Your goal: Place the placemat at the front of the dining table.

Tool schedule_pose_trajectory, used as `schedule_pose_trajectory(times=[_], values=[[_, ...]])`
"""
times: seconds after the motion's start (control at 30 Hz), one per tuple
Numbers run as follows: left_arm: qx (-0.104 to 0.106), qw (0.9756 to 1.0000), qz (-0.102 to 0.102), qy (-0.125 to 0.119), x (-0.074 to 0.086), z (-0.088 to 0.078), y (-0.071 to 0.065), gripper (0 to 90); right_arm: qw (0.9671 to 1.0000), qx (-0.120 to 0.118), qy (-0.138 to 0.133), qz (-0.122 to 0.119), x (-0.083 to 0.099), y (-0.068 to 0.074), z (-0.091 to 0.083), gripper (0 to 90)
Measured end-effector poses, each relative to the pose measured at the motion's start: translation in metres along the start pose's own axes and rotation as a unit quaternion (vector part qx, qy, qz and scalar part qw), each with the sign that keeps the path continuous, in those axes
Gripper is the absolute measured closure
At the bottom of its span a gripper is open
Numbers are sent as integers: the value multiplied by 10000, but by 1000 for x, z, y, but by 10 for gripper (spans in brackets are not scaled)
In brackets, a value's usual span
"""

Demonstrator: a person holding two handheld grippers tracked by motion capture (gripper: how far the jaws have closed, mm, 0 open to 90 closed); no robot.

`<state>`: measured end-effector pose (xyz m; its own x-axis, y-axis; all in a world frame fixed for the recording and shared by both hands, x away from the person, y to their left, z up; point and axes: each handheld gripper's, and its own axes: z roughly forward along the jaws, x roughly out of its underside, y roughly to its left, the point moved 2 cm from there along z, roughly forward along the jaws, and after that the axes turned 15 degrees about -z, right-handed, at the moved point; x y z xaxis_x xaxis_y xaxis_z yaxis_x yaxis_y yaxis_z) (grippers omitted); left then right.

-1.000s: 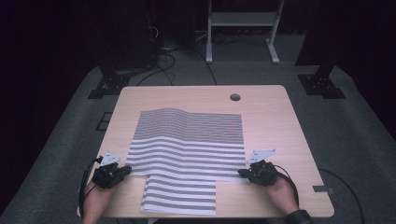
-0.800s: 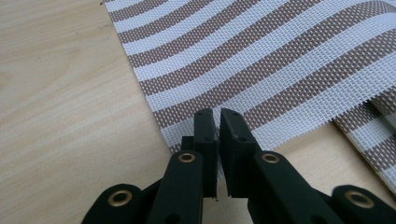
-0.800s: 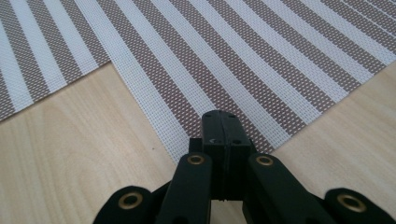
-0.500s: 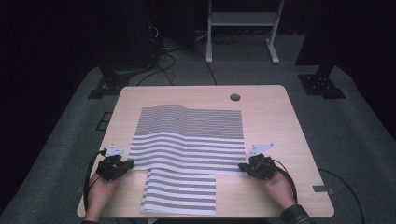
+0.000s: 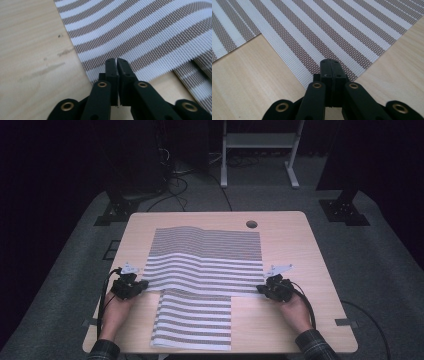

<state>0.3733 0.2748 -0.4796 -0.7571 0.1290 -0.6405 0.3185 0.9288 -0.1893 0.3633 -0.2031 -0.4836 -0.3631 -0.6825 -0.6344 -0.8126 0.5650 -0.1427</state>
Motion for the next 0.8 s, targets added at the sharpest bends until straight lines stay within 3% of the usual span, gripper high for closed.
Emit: schedule_pose_trajectory(times=[0.4, 0.57, 0.63, 0.8], values=[[115, 9999, -92, -23, -23, 20, 5, 900, 9995, 186, 22, 238, -7, -27, 11, 900], [203, 9997, -155, -38, -36, 30, 9, 900, 9987, 104, -67, 489, -8, -37, 15, 900], [181, 9997, -159, -86, -41, 34, 10, 900, 9989, 189, -4, 421, -11, -41, 17, 900], [221, 9994, -234, -118, -51, 43, 14, 900, 9977, 232, -175, 607, -9, -50, 20, 900]])
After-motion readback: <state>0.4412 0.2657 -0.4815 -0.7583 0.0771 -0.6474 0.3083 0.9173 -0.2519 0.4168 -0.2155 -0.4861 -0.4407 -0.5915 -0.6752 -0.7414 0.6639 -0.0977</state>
